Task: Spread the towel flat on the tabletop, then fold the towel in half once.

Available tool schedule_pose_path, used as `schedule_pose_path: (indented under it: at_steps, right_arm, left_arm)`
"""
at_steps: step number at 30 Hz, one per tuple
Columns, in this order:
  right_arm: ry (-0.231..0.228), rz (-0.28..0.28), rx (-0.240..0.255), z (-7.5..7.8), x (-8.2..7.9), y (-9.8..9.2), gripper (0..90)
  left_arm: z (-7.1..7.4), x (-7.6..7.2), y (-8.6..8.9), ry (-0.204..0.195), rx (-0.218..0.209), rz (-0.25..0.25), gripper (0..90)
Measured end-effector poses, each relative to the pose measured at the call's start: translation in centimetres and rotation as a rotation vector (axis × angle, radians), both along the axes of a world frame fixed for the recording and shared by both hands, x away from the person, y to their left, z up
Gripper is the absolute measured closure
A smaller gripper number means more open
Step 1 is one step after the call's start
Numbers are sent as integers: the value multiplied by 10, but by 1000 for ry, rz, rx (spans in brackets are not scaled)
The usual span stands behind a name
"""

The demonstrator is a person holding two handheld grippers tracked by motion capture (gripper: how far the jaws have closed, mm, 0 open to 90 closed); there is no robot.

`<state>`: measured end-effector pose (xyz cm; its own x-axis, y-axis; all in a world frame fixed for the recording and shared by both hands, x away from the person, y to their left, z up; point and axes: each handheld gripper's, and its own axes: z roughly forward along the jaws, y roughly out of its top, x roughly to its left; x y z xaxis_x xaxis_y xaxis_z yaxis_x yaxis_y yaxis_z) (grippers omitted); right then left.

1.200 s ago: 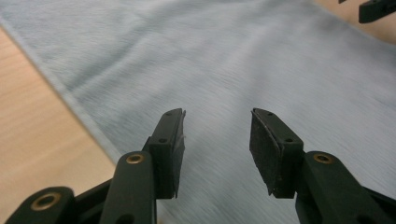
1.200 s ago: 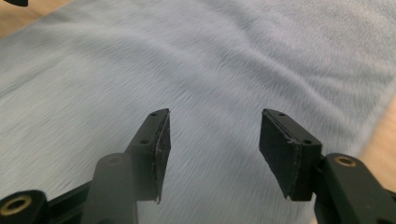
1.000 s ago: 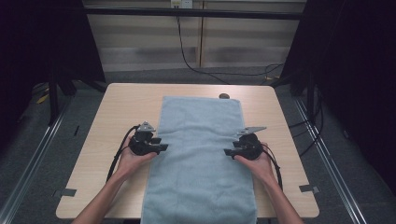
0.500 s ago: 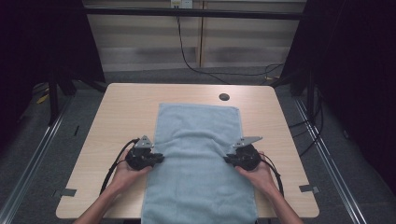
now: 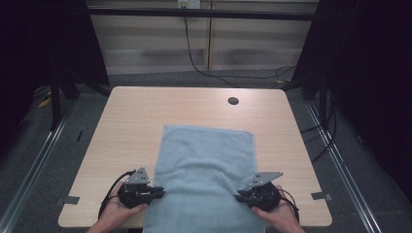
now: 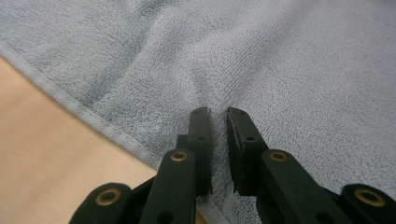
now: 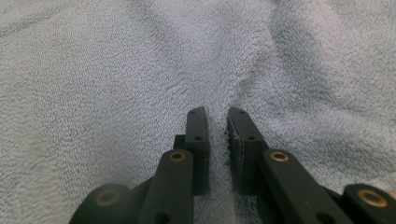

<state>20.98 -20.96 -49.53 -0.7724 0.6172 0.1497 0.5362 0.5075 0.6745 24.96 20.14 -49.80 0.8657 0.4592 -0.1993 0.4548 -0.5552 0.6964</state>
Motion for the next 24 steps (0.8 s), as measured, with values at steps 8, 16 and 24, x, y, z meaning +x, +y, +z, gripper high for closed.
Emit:
schedule_pose_path:
  at_steps: [8,16,24]
  right_arm:
    - [-9,14,9,4,-18,2,547]
    - [-93,-168,99,29,40,-26,457]
    - [-85,-261,26,18,118,-26,420]
  left_arm:
    - [5,-16,8,32,-16,-12,651]
    - [13,43,0,-23,-61,126,539]
    - [-1,49,-12,-57,30,146,489]
